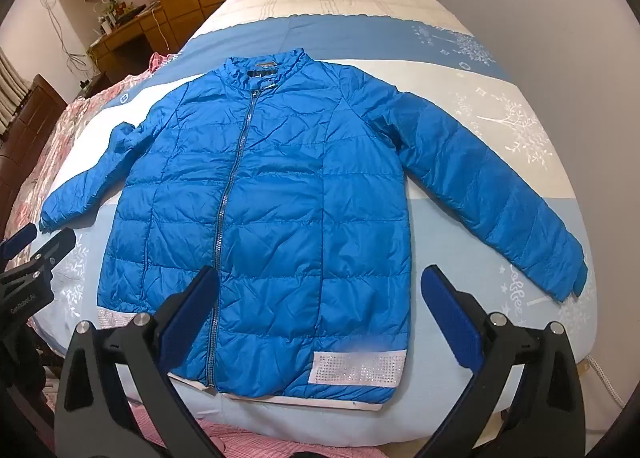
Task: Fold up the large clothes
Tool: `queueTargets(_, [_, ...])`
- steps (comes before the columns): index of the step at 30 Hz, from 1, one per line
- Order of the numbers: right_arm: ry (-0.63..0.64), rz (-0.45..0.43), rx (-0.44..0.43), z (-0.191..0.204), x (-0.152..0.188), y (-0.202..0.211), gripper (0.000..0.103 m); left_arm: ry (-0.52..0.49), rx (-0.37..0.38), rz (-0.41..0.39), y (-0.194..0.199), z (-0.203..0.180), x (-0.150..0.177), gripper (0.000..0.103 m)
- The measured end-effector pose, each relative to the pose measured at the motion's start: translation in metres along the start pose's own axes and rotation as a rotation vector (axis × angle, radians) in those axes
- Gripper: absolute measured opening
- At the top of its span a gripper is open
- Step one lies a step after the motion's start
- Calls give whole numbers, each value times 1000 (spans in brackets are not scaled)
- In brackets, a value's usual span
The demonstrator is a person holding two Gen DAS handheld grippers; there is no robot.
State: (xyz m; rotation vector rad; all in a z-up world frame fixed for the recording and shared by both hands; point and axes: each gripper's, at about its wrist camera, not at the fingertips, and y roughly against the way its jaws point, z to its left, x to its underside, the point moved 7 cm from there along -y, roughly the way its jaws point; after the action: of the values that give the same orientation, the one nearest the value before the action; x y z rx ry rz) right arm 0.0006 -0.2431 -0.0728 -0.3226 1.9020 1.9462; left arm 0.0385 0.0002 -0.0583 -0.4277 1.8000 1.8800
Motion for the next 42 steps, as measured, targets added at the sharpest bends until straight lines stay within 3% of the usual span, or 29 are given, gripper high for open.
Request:
queueTargets(36, [2, -8, -2, 1, -2, 0, 100, -3, -2, -6, 0, 0, 0, 99])
queueTargets(42, [-12, -68, 37, -28, -5, -3, 100, -14, 27, 23, -11, -15, -8, 99])
